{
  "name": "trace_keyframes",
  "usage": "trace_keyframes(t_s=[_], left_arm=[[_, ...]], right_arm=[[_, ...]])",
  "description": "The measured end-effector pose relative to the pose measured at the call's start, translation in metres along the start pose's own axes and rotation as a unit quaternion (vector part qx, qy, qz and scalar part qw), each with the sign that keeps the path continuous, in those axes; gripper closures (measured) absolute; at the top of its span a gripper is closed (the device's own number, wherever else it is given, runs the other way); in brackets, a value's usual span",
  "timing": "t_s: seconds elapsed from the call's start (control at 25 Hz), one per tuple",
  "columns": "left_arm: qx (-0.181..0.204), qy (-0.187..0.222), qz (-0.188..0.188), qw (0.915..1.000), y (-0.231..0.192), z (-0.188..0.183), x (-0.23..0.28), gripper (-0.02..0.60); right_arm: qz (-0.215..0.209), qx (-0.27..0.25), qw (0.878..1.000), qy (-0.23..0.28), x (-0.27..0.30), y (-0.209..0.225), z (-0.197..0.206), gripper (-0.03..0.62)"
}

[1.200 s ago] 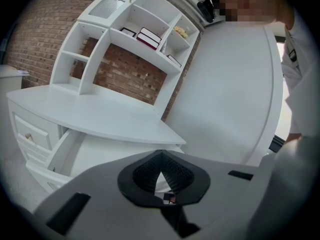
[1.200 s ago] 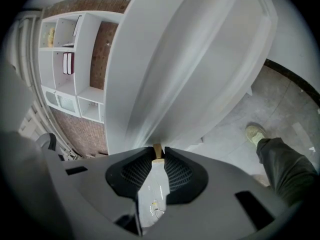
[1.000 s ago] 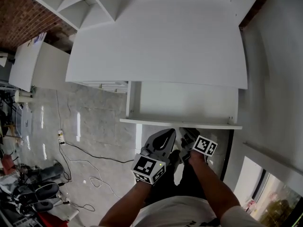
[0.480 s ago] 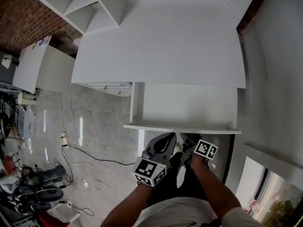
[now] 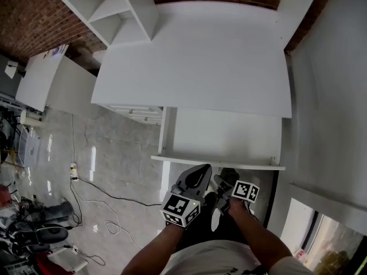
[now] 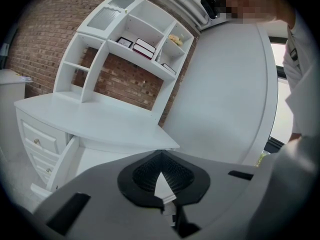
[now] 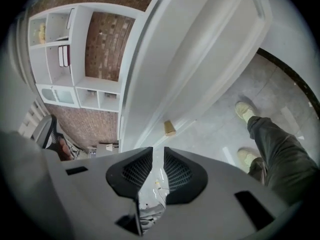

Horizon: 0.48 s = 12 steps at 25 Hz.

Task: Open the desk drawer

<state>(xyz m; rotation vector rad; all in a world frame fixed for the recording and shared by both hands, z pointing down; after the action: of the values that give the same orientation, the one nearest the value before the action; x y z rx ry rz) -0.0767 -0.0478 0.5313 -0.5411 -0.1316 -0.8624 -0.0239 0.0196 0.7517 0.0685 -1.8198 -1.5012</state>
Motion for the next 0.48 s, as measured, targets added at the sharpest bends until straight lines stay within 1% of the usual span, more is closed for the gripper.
trace_keyframes(t_s=[0.12,0.24,0.48], left_arm=[[0.000,0.005,-0.001,1.0000,0.004,-0.006,-0.002,0.569],[0.001,0.009,-0.003,1.0000,0.006,-0.014,-0.005,0.569],[0.001,0.023,-0.015,0.9996,0.007,-0.039,-0.014,0.569]], right_arm=[[-0.024,-0.020,0.999,-0.018,-0.011,-0.024,0.008,0.539],[-0.052,-0.050,0.997,-0.026,-0.020,-0.059,0.008,0.548],[-0.101,-0.139,0.985,-0.009,-0.039,-0.138,-0.021,0.556]])
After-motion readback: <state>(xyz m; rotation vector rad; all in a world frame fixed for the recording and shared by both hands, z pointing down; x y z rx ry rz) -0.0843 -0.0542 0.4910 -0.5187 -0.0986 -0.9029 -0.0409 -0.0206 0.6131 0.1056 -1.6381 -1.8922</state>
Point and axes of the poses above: the fingertips, and each gripper's own axes: x forward along the fingers, y to its right, z out of its underside, the point moved 1 cm from there along -x, backward along the fingers, and after that the axes turned 1 degree about z, right-handed, at the moved point
